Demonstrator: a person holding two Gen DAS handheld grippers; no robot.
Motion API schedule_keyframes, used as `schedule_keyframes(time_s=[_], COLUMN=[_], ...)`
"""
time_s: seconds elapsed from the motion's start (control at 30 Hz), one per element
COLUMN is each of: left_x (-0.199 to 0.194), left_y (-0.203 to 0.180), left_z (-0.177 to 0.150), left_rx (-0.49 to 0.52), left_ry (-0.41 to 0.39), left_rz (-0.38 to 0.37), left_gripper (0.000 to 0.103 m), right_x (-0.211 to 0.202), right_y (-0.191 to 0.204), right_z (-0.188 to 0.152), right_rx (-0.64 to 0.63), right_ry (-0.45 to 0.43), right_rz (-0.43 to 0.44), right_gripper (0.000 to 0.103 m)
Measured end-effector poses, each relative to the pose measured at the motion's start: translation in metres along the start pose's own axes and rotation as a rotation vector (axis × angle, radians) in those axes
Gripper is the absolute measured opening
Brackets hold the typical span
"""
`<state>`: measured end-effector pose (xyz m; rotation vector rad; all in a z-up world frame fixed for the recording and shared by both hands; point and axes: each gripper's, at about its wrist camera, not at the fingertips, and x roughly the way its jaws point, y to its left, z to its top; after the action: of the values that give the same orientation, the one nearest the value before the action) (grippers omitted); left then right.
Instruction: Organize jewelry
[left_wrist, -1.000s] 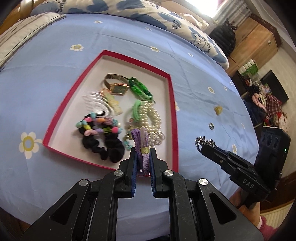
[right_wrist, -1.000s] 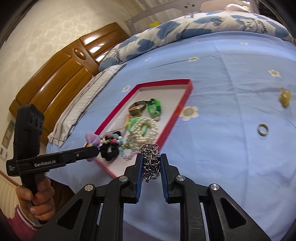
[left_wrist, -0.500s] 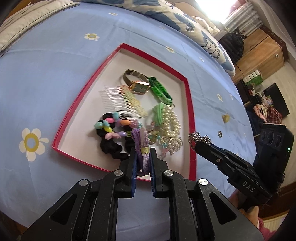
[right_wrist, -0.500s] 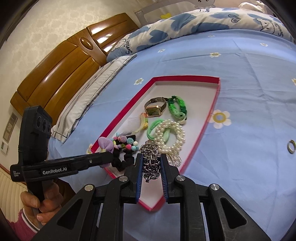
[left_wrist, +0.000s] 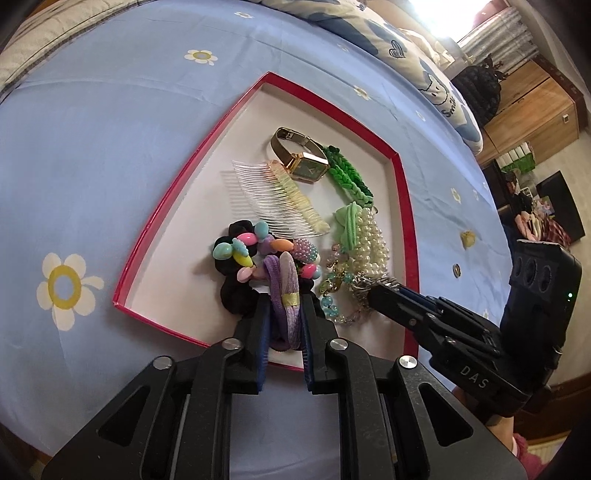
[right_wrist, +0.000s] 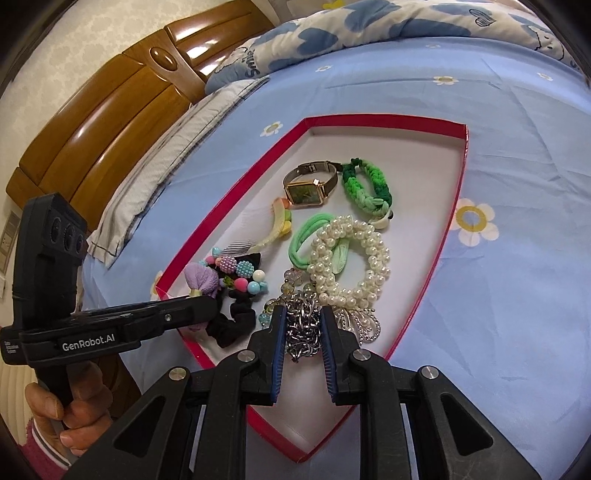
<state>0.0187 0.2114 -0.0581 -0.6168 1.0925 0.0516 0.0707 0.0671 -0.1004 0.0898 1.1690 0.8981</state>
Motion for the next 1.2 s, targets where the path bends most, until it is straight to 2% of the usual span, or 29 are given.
schedule_keyframes(time_s=[0.23,0.5,0.8,0.97,1.03,1.07,1.2], left_x=[0.000,0.000,-0.004,-0.010,-0.015,-0.017,-0.023], left_y=[-0.003,-0.008,-0.008,-0.014,-0.017,-0.019,-0.025], left_z=[0.000,-0.001,-0.002,-0.004,-0.006,-0.007,-0.011], left_rx=[0.012,0.030,0.037,0.056,0.066,0.071,0.085], left_ry=[0.000,0.000,-0.005,-0.022,-0.032,-0.035,-0.052], left_rz=[0.023,0.043,0.057,0.072,0.067,0.064,0.068], left_gripper=[0.012,0.017,0.029,0.045,0.047,0.049,0.059], right_x=[0.004,0.005,0.003,-0.009,-0.014,-0.018,-0.028], right_y=[0.000,0.000,0.001,0.002,0.001,0.000,-0.002], right_z=[0.003,0.003,0.002,0.003,0.004,0.004,0.003], right_rx=[-0.008,-0.014,-0.010,-0.002,0.006,0.012,0.034], right_ry=[0.007,0.006,-0.002,-0.030,-0.043,-0.052,-0.079], right_rz=[-0.003,-0.007,-0.009,0.001,0.007,0.009,0.018], right_gripper=[0.022,0.022,0.022,0.022,0.023,0.024,0.045])
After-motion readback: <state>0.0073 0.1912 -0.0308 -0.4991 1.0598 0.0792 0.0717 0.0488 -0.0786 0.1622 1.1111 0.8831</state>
